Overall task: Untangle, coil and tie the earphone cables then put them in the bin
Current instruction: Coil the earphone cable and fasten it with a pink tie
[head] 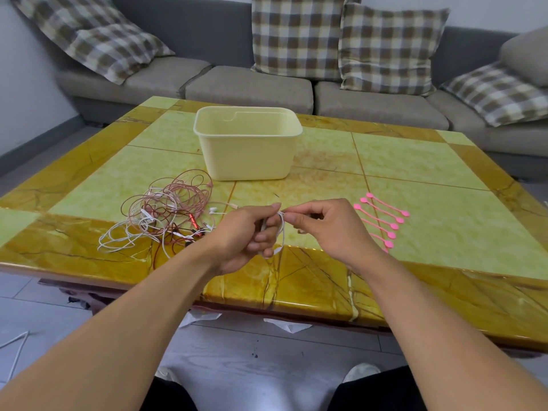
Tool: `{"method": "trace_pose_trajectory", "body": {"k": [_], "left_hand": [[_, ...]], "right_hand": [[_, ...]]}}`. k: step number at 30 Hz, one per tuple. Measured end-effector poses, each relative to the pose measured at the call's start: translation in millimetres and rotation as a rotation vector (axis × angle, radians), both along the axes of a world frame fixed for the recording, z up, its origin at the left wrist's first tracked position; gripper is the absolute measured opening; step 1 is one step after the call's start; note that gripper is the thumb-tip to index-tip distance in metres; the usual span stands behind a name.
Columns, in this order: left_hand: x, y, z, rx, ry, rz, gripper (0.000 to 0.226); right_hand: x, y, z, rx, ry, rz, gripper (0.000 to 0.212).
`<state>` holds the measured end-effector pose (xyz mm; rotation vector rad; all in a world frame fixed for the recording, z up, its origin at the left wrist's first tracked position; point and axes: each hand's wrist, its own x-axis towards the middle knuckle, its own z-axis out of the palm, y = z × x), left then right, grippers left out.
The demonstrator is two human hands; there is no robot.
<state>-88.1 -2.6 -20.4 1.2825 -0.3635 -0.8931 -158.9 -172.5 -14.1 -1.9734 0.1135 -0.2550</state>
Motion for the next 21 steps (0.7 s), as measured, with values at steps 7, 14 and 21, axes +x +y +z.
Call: {"method": "trace_pose_trajectory", "body": {"k": [7,14,21], "left_hand": [[0.8,0.6,-1.0,0.006,-0.044,0.039,0.043],[1.2,0.3,0.1,0.021,-0.065,0.040,0.041],[-1.4,-1.3,-0.4,0.016,-0.072,-0.020,0.041]], "right_hand": [[0.5,-1.7,-0.8,-0.025,0.107,0.060,0.011],[-2.7,-1.8,3.4,0.031,0.103,0.141,0.016],[-2.3,-5.3,2.8,-0.058,0.084,0.080,0.008]]}}
